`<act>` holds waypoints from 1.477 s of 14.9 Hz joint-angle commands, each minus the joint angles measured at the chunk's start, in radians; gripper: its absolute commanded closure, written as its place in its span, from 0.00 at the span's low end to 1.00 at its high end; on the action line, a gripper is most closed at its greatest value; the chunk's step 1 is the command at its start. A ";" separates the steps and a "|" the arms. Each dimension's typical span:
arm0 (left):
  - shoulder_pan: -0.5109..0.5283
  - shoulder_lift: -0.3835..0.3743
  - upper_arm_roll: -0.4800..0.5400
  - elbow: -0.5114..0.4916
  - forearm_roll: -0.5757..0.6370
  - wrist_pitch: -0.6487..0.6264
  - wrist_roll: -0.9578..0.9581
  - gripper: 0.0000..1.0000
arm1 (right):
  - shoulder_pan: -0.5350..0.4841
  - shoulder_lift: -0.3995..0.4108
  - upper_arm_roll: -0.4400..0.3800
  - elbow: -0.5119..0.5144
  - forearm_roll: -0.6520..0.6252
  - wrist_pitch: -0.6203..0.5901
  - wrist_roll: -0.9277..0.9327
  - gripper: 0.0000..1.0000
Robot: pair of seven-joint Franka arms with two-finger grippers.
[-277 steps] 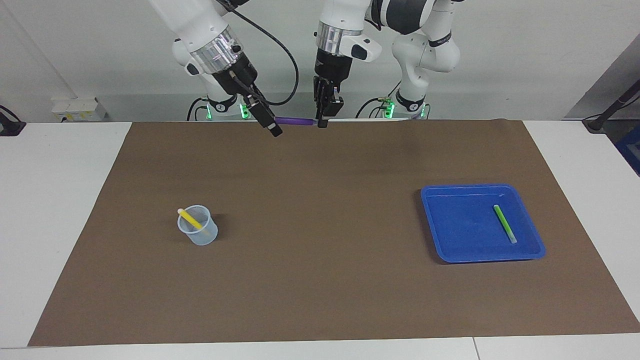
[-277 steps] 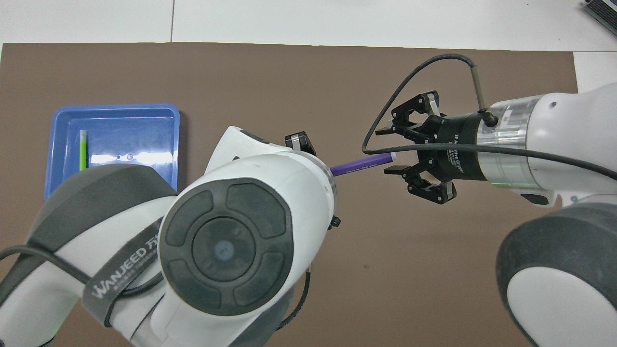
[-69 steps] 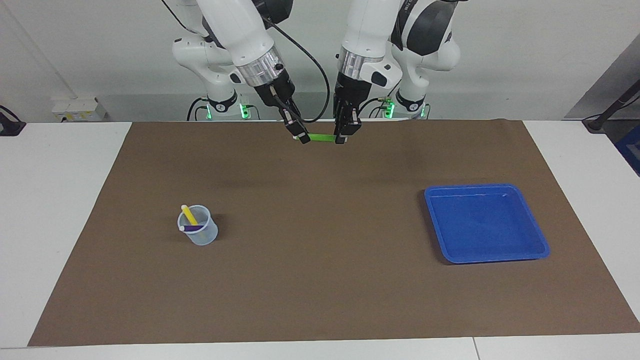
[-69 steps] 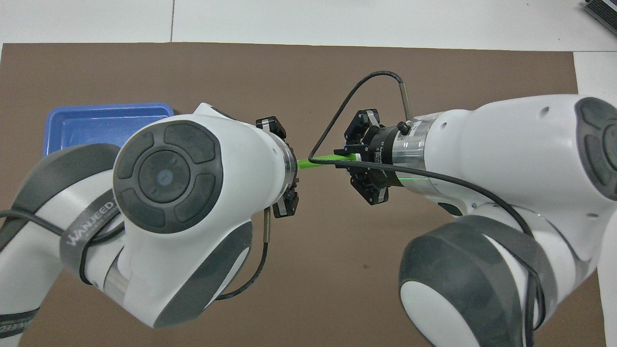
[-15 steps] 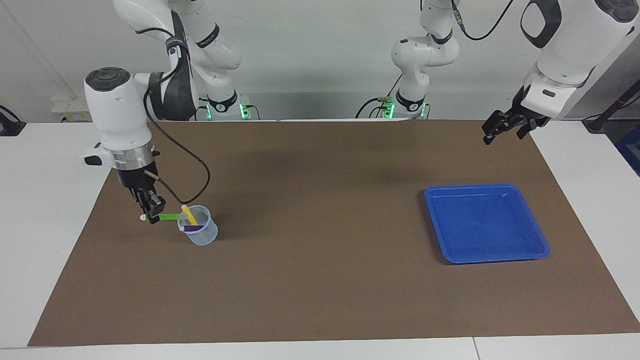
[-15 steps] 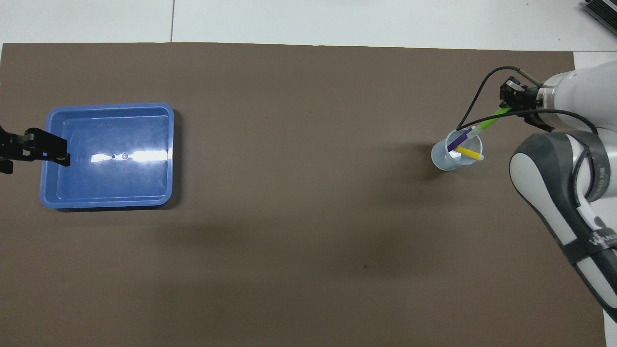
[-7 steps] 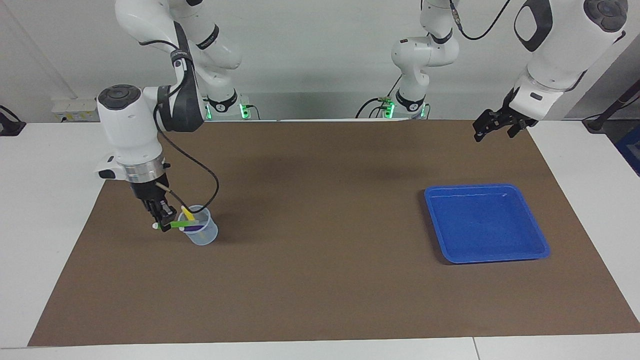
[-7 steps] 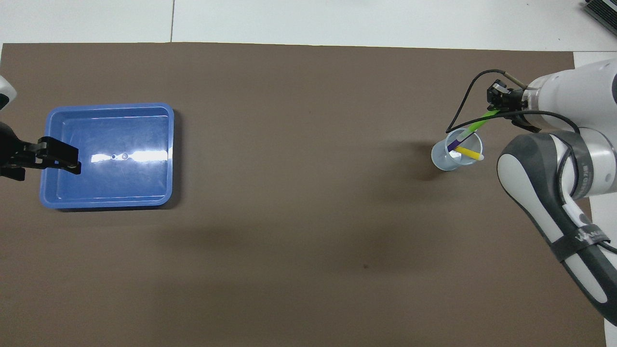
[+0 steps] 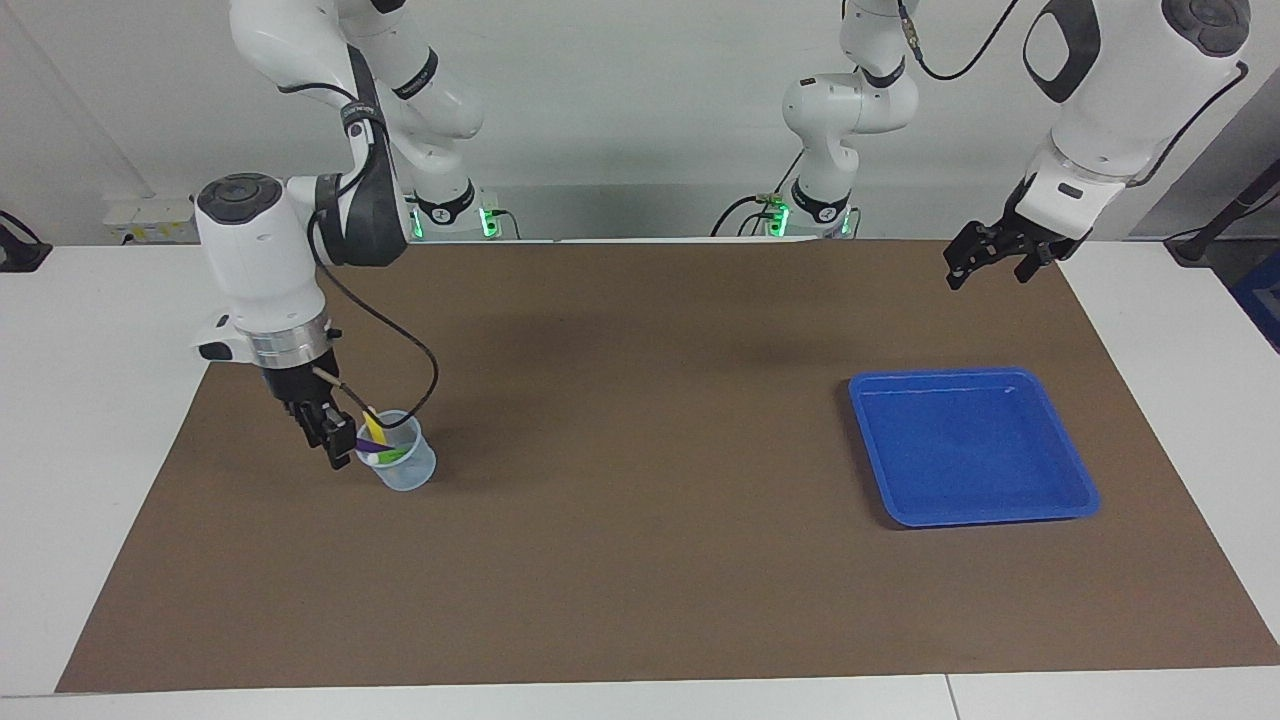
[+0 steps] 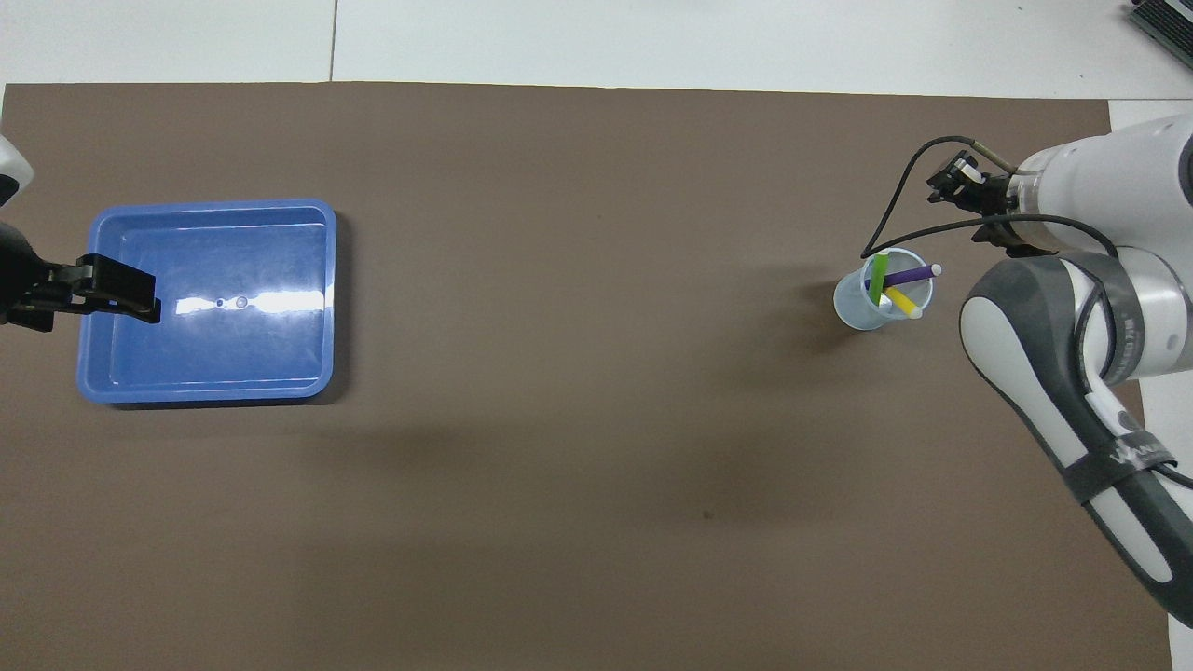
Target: Transfer and insert pens with both arms
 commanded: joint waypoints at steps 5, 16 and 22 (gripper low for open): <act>-0.010 -0.027 0.006 -0.036 -0.016 0.026 0.028 0.00 | -0.006 -0.031 0.019 0.032 -0.010 -0.072 -0.027 0.00; -0.012 -0.029 0.002 -0.022 -0.017 0.021 0.026 0.00 | -0.052 -0.214 0.017 0.153 0.180 -0.476 -0.563 0.00; -0.010 -0.031 0.002 -0.022 -0.017 0.018 0.026 0.00 | -0.158 -0.215 0.005 0.250 0.211 -0.693 -0.844 0.00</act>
